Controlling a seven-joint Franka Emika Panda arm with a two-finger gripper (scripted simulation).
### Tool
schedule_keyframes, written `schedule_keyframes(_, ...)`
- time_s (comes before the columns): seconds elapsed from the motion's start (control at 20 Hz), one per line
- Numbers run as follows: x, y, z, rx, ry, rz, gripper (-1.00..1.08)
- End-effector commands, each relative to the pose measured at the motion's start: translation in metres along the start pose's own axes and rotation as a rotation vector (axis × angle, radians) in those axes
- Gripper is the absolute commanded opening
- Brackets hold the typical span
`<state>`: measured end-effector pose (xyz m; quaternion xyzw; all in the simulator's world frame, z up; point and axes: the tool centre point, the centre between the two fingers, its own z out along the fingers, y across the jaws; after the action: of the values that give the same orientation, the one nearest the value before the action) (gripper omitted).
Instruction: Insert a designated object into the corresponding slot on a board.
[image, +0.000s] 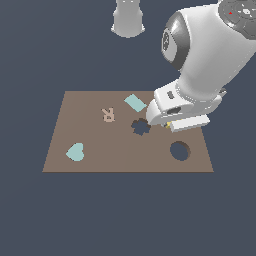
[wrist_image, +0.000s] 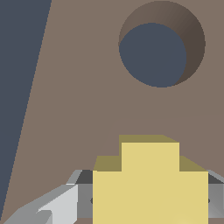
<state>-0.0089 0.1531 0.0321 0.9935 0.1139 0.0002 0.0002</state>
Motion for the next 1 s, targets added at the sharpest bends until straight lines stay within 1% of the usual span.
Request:
schedule_keyframes(0.0,0.005,0.003,-0.001,0.0,0.001,0.084,-1.0)
schedule_keyframes(0.2,0.012,0.009,-0.001,0.0,0.001,0.243,-1.0)
schedule_keyframes(0.55,0.024,0.025,-0.003,0.0,0.001,0.562,-1.0)
schedule_keyframes(0.95,0.03,0.047,-0.004,0.001,0.001,0.932,-1.0)
